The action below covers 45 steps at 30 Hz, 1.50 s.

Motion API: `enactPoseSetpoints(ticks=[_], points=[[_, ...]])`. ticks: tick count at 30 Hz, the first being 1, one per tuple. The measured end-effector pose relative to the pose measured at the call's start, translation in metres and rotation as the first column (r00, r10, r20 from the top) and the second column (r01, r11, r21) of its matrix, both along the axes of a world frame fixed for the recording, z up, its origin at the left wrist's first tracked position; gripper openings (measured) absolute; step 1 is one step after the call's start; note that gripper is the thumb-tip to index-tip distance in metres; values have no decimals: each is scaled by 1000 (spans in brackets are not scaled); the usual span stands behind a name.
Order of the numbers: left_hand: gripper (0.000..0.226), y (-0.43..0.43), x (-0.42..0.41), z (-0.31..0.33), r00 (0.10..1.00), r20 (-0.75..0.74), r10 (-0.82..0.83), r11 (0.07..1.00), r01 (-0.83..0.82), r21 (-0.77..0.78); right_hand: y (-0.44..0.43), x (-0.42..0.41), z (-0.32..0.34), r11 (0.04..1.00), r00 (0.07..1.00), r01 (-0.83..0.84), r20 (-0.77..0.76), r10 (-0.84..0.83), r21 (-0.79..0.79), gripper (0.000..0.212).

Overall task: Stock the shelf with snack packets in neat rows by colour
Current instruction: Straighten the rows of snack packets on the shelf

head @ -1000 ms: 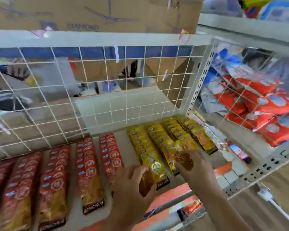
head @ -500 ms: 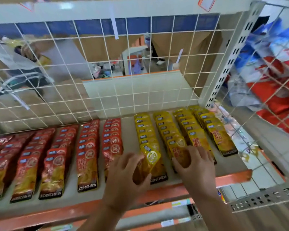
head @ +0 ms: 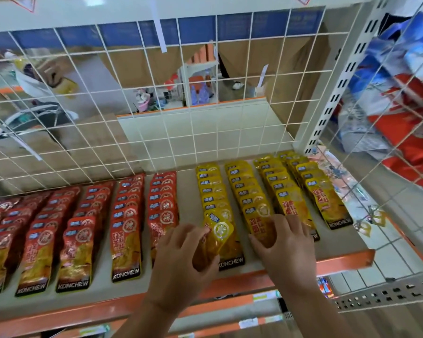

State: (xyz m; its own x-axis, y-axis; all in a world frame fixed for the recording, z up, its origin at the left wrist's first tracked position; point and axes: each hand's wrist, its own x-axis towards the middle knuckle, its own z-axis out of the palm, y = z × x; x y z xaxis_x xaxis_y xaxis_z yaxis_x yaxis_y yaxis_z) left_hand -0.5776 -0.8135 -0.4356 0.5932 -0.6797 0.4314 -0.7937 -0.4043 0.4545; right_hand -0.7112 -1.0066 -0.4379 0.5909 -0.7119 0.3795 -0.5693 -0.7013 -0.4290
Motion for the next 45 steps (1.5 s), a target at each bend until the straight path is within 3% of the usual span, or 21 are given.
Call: enactPoseSetpoints(ticks=[4,12,20,23,25,27,29,33,37,45], points=[[54,-1,-2,2,1000,-20,21,1000,-21,-2,0,0,-1,1000,1000,8,15,-8,17,56],[55,-29,-34,9,941,-268,204,972,-227,-56,1,-1,-2,1000,996,28,83,-28,-5,49],[54,-39,-40,6,915,-257,311,941,-334,-51,2,-5,2,999,997,3,75,-5,32,49],[52,-41,-41,8,908,-280,313,936,-345,-74,3,-8,7,996,987,-44,160,31,77,37],[52,-41,-42,9,911,-280,304,938,-338,-82,9,-11,17,981,963,-139,250,101,138,22],[52,-42,-44,9,911,-290,293,940,-330,-86,21,-9,32,937,950,-261,236,206,233,11],[50,-45,-45,10,914,-308,265,946,-308,-100,32,-3,39,874,938,-345,168,305,341,15],[45,-48,-47,12,934,-322,153,974,-198,-112,34,6,42,823,953,-303,153,261,481,26],[44,-38,-41,9,948,-307,82,988,-117,-97,30,8,42,855,972,-233,92,215,463,29],[42,-18,-20,-1,980,-198,10,998,-20,-53,47,25,37,942,977,-203,-5,213,267,33]])
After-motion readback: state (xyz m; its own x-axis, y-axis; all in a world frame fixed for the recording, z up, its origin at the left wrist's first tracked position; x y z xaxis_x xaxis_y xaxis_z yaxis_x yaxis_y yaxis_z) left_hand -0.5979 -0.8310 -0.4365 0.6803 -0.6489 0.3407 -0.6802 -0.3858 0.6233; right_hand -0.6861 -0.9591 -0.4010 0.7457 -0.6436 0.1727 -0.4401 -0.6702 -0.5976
